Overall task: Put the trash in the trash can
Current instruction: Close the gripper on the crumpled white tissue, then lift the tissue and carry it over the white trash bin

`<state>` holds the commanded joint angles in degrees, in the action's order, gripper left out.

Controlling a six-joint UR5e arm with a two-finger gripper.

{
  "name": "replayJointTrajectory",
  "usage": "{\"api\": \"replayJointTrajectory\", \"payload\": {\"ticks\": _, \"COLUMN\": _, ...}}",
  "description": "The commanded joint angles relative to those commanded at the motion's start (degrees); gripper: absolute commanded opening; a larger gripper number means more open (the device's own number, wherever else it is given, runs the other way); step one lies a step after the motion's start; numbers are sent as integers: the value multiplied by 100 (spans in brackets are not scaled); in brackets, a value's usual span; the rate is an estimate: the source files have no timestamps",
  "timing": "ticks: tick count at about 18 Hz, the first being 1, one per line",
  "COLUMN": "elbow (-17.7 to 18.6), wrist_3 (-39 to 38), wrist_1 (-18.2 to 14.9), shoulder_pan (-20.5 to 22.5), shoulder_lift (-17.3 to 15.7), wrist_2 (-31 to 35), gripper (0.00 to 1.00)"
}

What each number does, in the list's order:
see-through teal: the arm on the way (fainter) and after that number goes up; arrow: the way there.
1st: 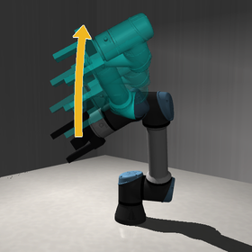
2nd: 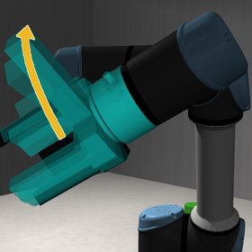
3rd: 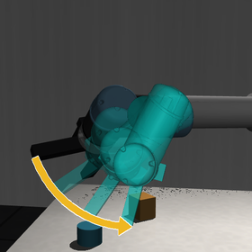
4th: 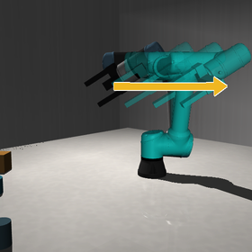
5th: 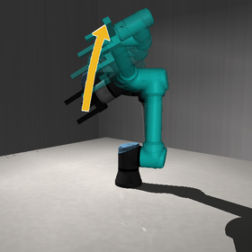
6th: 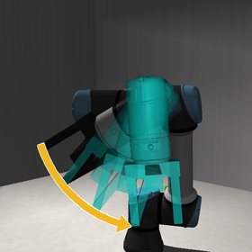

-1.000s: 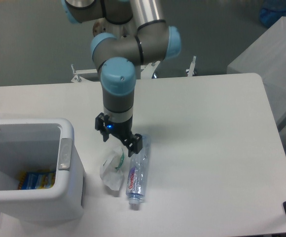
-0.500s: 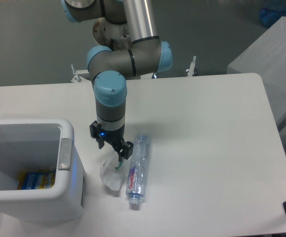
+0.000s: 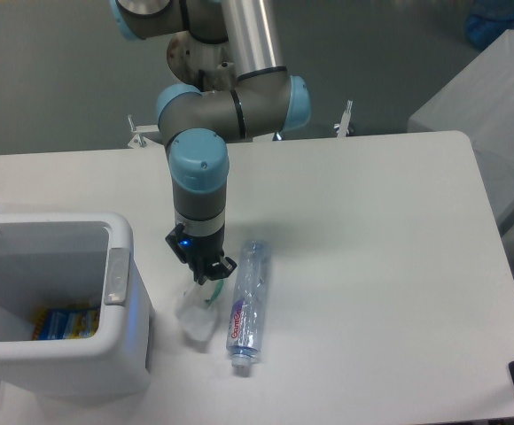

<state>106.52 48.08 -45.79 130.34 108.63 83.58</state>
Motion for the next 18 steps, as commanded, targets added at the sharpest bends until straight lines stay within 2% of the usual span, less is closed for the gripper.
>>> {"api": "replayJointTrajectory", "payload": {"ticks": 3, "elbow": -26, "wrist_3": 35, "wrist_1": -9, "shoulder_pan": 140, "shoulder_lift": -70, "wrist_2": -18, "gripper": 0}}
{"api": "replayJointTrajectory", "payload": {"ticks": 5, "elbow": -114, "wrist_3": 26, "wrist_1": -105, "shoulder_pan": 281, "shoulder_lift": -289, "wrist_2": -87, "gripper": 0}}
{"api": "replayJointTrajectory", "payload": {"ticks": 8, "elbow": -202, "wrist_3": 26, "wrist_1": -316, "shoulder_pan": 588, "shoulder_lift": -667, "wrist_2": -736, "gripper": 0}}
{"api": "replayJointTrajectory", "payload": {"ticks": 10, "elbow": -386, "wrist_3": 0, "wrist_1": -544, "shoulder_pan": 764, "shoulder_lift": -817, "wrist_2": -1228, "gripper": 0}}
{"api": "replayJointTrajectory", "payload": {"ticks": 13, "elbow": -755, "wrist_3": -113, "wrist_1": -817, "shoulder_pan": 940, "shoulder_lift": -1010, "wrist_2": -1379, "gripper": 0}}
{"api": "replayJointTrajectory", "payload": {"ticks": 18, "elbow": -1563, "wrist_3": -921, "wrist_1": -835, "shoulder_pan": 1388, "shoulder_lift": -1028, "wrist_2": -2521, "gripper": 0}}
